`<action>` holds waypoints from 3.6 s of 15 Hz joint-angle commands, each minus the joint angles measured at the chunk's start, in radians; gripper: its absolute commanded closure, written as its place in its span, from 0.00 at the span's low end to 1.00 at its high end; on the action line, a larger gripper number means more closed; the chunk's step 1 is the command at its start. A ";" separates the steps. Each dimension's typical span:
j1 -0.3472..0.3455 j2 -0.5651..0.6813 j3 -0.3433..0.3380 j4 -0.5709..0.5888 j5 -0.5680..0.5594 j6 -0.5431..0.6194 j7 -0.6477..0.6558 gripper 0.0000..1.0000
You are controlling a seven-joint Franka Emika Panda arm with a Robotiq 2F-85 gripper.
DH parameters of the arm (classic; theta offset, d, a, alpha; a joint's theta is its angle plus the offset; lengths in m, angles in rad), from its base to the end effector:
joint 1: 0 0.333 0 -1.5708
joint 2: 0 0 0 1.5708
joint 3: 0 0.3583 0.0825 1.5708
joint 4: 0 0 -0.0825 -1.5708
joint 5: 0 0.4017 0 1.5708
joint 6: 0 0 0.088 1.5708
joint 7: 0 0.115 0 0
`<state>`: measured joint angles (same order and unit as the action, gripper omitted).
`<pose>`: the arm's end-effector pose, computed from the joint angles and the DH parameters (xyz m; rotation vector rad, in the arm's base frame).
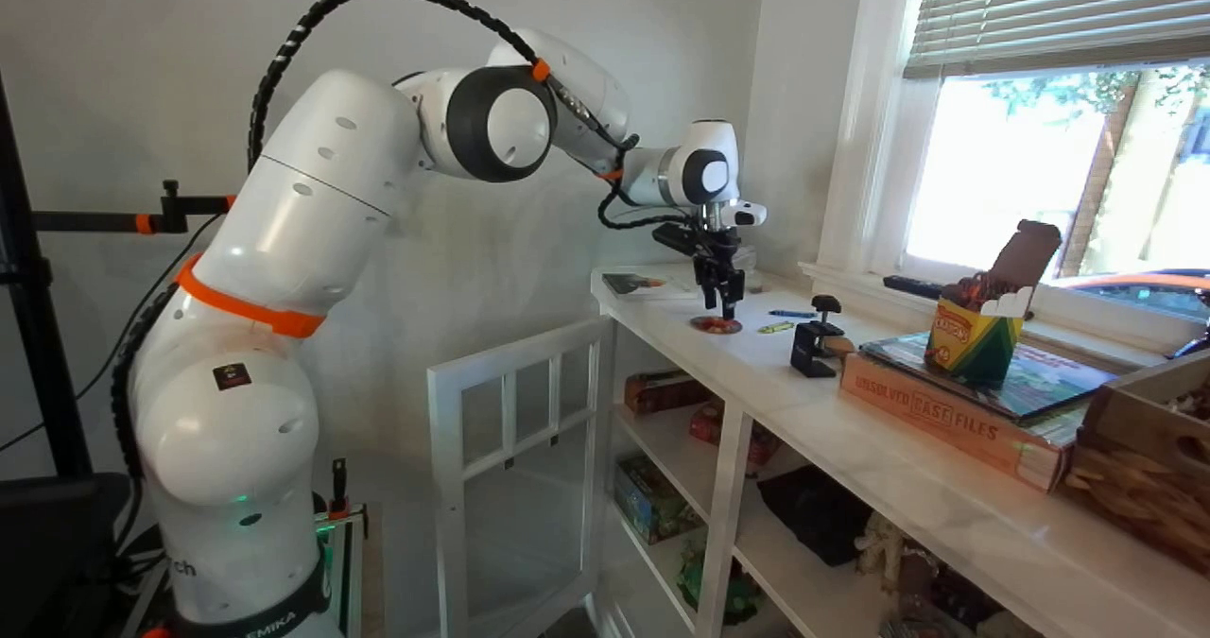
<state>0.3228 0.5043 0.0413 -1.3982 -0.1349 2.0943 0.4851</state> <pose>0.7155 0.2578 0.4585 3.1059 -0.1116 0.3396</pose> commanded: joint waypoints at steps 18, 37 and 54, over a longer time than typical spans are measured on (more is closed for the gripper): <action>-0.009 -0.144 0.003 -0.203 -0.035 -0.001 0.021 0.32; -0.032 -0.125 0.002 -0.193 -0.031 0.003 0.028 0.31; -0.033 -0.063 -0.007 -0.111 -0.028 0.004 0.044 0.33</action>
<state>0.2881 0.4156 0.0383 -1.5385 -0.1536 2.0960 0.5079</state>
